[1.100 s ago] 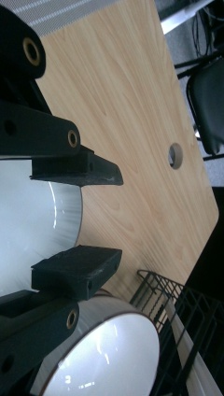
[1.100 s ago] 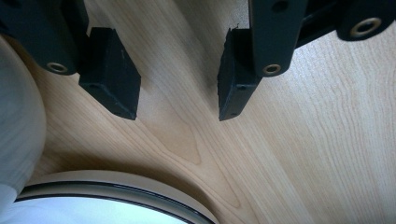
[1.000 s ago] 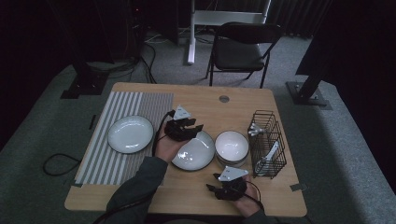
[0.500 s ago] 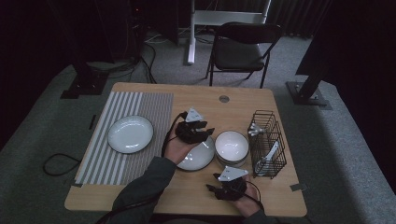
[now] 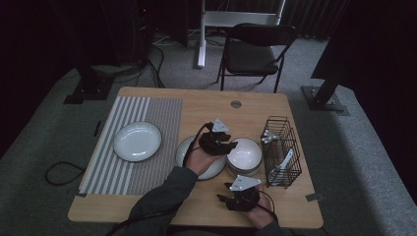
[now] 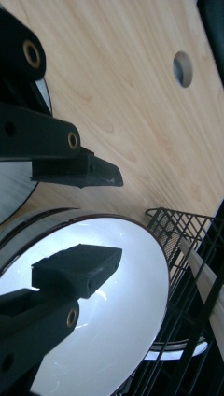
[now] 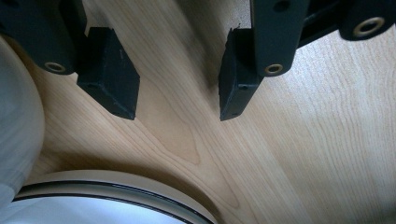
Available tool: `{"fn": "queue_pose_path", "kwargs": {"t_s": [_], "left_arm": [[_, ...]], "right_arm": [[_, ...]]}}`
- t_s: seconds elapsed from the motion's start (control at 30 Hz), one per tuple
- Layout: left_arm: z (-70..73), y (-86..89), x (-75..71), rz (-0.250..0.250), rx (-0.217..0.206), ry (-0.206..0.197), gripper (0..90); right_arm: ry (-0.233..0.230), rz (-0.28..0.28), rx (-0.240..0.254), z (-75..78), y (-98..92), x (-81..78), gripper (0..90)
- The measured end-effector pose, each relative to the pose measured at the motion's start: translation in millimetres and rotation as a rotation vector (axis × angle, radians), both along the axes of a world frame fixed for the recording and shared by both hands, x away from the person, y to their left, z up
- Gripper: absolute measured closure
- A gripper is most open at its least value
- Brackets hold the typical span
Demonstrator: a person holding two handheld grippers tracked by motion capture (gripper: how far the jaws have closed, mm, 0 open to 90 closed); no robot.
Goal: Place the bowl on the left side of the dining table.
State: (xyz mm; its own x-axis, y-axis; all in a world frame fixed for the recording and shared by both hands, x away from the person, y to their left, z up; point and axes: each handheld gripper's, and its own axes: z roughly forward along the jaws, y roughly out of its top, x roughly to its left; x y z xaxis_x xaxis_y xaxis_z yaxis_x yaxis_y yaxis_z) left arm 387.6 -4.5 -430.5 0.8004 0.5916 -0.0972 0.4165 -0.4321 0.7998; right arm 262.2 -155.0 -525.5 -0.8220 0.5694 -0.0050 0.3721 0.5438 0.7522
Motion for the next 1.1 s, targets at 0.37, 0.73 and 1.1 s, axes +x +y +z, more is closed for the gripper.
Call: {"fn": "queue_pose_path", "kwargs": {"t_s": [0.37,0.73,1.1], "left_arm": [[-10.4,-5.1,6.4,0.010,0.014,0.073,71.7],[-10.1,-13.0,5.6,0.034,0.040,0.069,82.5],[-13.7,-7.5,11.1,0.055,-0.056,0.156,82.6]], "right_arm": [[-0.002,0.000,0.001,-0.1,0.3,-0.1,47.1],[-0.003,0.000,0.000,-0.1,0.2,-0.1,47.1],[-0.004,0.000,0.000,-0.1,0.2,0.0,47.0]]}}
